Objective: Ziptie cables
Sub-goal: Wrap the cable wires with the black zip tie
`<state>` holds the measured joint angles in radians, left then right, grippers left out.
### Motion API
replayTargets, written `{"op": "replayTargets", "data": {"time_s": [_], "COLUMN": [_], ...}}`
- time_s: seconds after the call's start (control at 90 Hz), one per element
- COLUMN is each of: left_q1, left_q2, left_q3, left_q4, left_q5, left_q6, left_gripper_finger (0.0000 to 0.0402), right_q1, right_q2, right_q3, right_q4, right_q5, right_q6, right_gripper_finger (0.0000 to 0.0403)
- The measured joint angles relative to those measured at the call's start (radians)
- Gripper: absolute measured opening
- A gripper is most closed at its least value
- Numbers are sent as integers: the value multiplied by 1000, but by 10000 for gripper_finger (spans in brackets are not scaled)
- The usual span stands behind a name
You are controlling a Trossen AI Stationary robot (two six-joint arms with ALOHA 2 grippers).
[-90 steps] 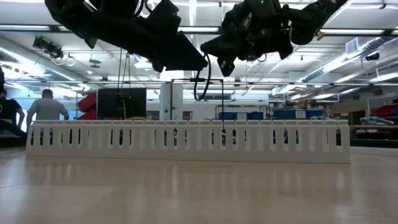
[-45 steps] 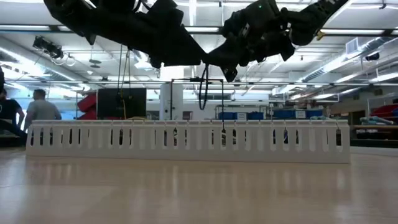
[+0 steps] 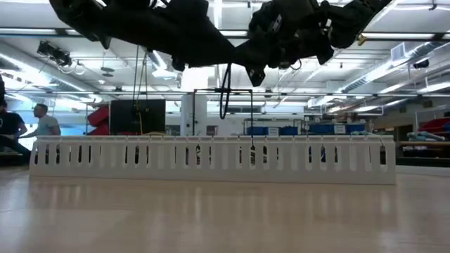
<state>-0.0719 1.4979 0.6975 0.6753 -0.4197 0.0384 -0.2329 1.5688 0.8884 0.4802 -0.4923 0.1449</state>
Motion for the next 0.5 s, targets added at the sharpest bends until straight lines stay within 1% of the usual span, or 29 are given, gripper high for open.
{"op": "replayTargets", "data": {"time_s": [0.2,0.5], "left_q1": [0,0], "left_q2": [0,0], "left_q3": [0,0], "left_q4": [-12,-12], "left_q5": [4,5], "left_q6": [-13,7], "left_gripper_finger": [191,146], "right_q1": [2,2], "right_q2": [0,0], "right_q3": [0,0], "right_q4": [47,41], "right_q5": [0,1], "right_q6": [17,17], "right_gripper_finger": [0,0]}}
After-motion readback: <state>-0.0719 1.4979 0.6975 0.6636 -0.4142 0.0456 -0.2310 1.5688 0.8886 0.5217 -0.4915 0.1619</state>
